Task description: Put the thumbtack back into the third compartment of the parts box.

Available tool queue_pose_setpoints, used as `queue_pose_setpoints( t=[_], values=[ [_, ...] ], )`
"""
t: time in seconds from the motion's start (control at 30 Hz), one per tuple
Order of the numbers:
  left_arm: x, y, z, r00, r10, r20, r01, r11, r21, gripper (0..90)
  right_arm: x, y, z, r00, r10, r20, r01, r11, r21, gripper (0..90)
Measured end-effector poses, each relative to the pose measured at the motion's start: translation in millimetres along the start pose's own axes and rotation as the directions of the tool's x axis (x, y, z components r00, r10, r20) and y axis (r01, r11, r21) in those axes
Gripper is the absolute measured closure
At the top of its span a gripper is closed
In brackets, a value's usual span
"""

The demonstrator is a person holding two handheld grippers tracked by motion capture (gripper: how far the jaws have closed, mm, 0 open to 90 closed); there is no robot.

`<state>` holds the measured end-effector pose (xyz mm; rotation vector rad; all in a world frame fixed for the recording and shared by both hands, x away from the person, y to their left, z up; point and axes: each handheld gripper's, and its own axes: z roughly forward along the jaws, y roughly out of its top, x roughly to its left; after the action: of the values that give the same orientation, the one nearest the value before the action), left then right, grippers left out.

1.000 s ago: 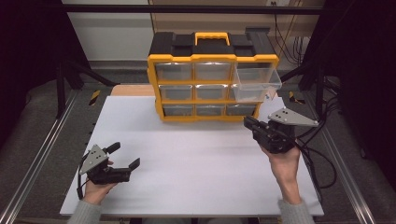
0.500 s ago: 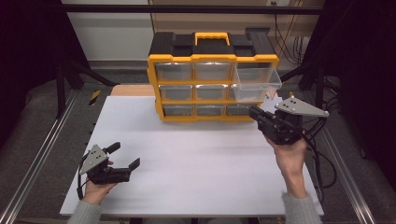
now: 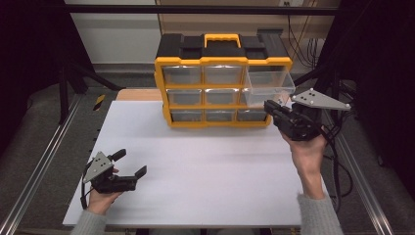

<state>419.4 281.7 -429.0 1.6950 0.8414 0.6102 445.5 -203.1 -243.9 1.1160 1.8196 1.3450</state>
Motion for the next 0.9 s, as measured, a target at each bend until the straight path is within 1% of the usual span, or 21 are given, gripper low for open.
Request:
queue_pose_setpoints(
  t=[0.17,0.33,0.53,0.8,0.9],
  values=[
    [-0.1,0.1,-0.2,1.0000,0.000,0.001,0.000,1.0000,-0.001,2.0,-1.3,7.8,0.1,0.9999,-0.007,0.011,0.007,0.9999,-0.008,85.3],
    [0.2,0.3,-0.7,1.0000,-0.001,0.000,0.001,1.0000,-0.003,2.0,-3.8,14.1,2.8,0.9996,-0.002,0.028,0.003,0.9999,-0.011,85.3],
    [0.4,0.2,-0.6,1.0000,-0.002,-0.001,0.002,1.0000,-0.003,2.0,-4.8,21.5,6.2,0.9988,-0.018,0.045,0.019,0.9997,-0.014,85.3],
    [0.4,0.1,-0.5,1.0000,-0.001,-0.001,0.001,1.0000,-0.003,2.0,-7.2,30.3,13.4,0.9980,-0.013,0.062,0.014,0.9998,-0.016,85.3],
    [0.2,0.0,-0.4,1.0000,-0.001,0.000,0.001,1.0000,-0.002,2.0,-7.3,32.9,16.8,0.9975,-0.017,0.068,0.018,0.9998,-0.013,85.3]
  ],
)
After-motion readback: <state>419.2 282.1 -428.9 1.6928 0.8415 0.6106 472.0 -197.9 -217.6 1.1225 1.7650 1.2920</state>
